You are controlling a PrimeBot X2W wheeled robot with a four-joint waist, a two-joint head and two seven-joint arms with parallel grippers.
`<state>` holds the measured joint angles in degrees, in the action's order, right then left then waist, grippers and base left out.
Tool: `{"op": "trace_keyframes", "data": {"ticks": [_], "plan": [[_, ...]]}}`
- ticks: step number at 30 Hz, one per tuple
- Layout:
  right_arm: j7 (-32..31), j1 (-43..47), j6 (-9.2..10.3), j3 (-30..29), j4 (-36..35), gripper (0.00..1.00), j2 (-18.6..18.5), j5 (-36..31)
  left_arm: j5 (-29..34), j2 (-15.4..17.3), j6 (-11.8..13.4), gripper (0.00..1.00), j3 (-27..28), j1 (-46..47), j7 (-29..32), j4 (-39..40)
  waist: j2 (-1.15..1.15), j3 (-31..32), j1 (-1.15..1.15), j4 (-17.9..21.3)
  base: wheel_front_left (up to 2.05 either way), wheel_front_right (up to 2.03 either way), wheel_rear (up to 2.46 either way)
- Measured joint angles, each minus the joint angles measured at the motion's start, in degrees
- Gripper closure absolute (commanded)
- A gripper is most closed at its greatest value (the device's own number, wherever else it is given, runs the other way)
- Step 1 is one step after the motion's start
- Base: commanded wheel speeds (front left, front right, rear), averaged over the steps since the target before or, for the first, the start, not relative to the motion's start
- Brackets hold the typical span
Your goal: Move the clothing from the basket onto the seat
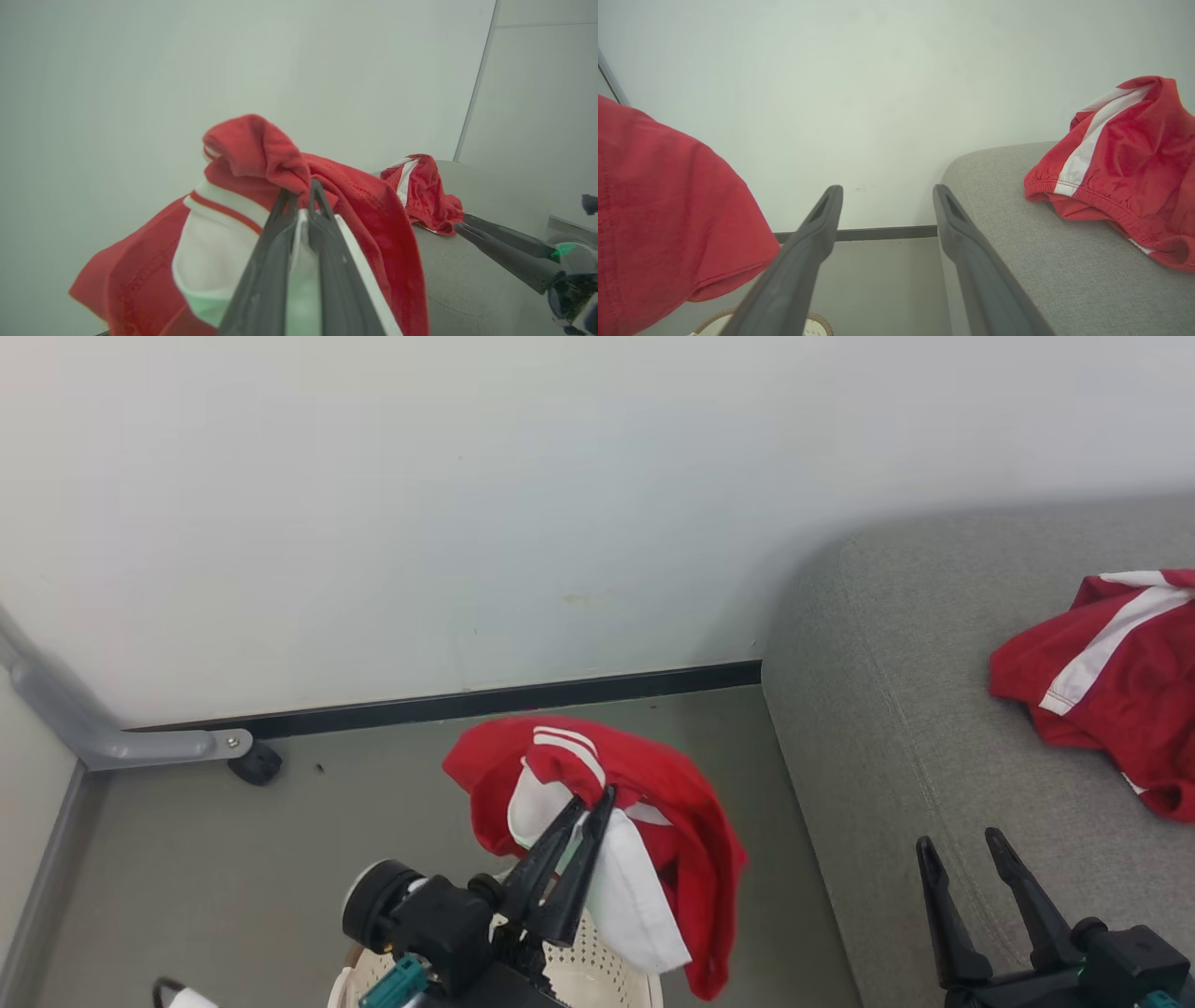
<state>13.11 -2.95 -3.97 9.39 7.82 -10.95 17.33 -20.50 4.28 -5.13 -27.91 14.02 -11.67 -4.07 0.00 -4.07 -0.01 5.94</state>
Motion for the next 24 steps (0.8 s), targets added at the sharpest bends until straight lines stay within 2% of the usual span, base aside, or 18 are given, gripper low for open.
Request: {"op": "trace_keyframes", "data": {"ticks": [6, 24], "plan": [[-0.51, 0.39, 0.00, 0.62, -0.73, 0.00, 0.49, -0.02, 0.01, 0.01, -0.43, 1.00, -2.55, -0.71, 2.59, 2.46, 0.00, -0.01, 0.00, 0.40, 0.00, 0.00, 0.00], [-1.87, 1.27, -0.05, 2.32, -4.14, 0.00, 0.68, -0.03, -0.12, 0.15, 0.10, 1.00, -2.87, -1.57, 7.66, 6.41, 0.00, -0.56, 0.01, 0.09, 0.00, 0.00, 0.00]]}}
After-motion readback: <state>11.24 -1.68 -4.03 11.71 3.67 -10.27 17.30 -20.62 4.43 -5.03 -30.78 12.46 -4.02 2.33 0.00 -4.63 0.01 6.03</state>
